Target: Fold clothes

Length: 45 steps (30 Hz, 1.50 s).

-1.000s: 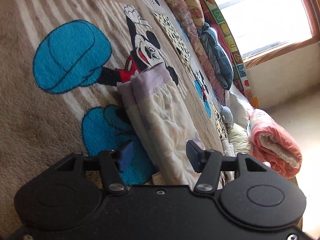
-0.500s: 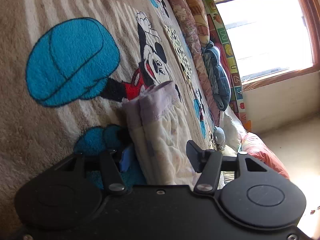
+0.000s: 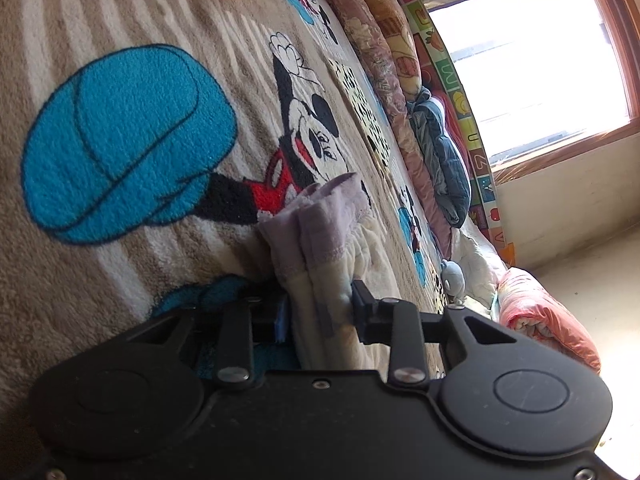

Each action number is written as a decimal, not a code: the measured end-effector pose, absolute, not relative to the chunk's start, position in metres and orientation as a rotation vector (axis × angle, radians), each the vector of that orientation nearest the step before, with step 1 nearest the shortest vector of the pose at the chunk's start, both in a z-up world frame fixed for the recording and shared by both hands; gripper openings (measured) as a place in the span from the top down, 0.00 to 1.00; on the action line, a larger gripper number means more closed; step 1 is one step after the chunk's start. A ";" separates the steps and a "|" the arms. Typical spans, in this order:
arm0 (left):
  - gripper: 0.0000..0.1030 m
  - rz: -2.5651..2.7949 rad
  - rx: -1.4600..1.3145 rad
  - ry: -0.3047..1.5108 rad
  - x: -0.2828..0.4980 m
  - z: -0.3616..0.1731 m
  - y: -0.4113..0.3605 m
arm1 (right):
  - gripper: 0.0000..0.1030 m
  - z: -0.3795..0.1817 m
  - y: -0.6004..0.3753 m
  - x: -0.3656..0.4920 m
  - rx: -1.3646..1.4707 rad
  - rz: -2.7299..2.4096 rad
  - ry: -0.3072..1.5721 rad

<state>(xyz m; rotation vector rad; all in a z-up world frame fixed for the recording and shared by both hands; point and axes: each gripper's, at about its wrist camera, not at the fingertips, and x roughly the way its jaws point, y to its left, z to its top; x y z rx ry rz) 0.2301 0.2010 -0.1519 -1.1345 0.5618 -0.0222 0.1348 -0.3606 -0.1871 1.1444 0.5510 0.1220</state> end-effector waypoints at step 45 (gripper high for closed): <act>0.57 -0.029 -1.216 0.550 0.113 -0.148 0.262 | 0.61 -0.205 -0.354 0.081 1.208 0.183 0.584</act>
